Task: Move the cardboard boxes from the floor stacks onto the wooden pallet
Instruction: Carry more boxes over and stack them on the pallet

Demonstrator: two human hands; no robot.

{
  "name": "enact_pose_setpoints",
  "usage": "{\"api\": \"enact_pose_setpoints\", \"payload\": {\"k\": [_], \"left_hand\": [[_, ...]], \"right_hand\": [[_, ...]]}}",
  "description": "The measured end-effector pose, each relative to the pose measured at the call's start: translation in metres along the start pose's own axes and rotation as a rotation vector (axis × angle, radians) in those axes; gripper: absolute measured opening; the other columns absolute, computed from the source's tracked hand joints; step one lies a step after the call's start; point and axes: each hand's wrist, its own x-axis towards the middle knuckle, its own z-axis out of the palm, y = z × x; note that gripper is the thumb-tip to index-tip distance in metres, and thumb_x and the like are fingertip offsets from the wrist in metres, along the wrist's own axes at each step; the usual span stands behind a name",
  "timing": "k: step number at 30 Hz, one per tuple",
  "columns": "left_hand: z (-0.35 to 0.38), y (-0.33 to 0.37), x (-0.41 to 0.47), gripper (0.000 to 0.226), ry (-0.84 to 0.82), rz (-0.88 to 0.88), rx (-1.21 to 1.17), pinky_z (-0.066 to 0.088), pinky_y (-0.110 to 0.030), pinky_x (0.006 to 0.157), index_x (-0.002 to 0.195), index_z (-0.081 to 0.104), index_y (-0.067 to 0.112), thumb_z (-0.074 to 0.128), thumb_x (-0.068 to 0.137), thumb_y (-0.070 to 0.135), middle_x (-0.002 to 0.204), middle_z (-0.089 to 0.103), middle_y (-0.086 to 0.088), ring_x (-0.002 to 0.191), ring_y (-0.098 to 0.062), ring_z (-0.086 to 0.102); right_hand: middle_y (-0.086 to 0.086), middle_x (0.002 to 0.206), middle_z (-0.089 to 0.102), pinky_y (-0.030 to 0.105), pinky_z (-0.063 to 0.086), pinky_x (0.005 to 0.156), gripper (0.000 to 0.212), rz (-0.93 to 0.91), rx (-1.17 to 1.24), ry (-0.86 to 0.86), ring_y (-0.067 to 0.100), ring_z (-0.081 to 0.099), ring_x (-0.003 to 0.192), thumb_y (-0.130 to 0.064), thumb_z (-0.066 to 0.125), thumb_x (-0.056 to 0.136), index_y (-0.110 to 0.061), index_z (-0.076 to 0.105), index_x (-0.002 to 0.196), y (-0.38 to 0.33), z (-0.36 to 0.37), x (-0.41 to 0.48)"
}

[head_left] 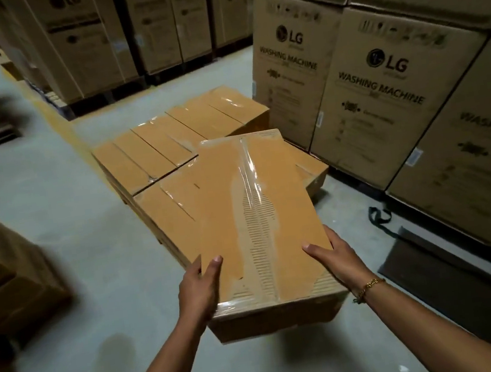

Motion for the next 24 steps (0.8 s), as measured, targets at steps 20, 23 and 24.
{"api": "enact_pose_setpoints", "payload": {"k": [20,23,24], "left_hand": [[0.255,0.146,0.220,0.059,-0.082,-0.072,0.034,0.037,-0.028,0.099,0.148,0.050,0.011,0.057,0.101,0.046,0.145,0.056,-0.006,0.136,-0.029,0.051],[0.288,0.160,0.253,0.073,-0.084,-0.082,0.043,0.044,-0.036,0.107,0.145,0.056,0.020,0.057,0.090,0.069,0.143,0.060,0.000,0.131,-0.023,0.056],[0.301,0.165,0.262,0.064,-0.080,-0.076,0.028,0.046,-0.033,0.100,0.139,0.061,0.023,0.057,0.091,0.065,0.136,0.065,0.002,0.124,-0.019,0.060]], "right_hand": [[-0.019,0.115,0.067,0.029,0.049,0.082,0.041,0.103,-0.021,0.033,0.004,0.063,0.105,-0.039,0.072,0.093,-0.043,0.054,0.129,0.010,-0.191,0.298],[-0.020,0.115,0.068,0.036,0.051,0.092,0.039,0.119,-0.015,0.003,0.008,0.064,0.108,-0.040,0.072,0.092,-0.046,0.055,0.126,0.013,-0.220,0.344],[-0.020,0.115,0.067,0.037,0.051,0.093,0.039,0.126,-0.015,-0.003,0.008,0.064,0.108,-0.040,0.072,0.092,-0.046,0.053,0.126,0.014,-0.229,0.359]]}}
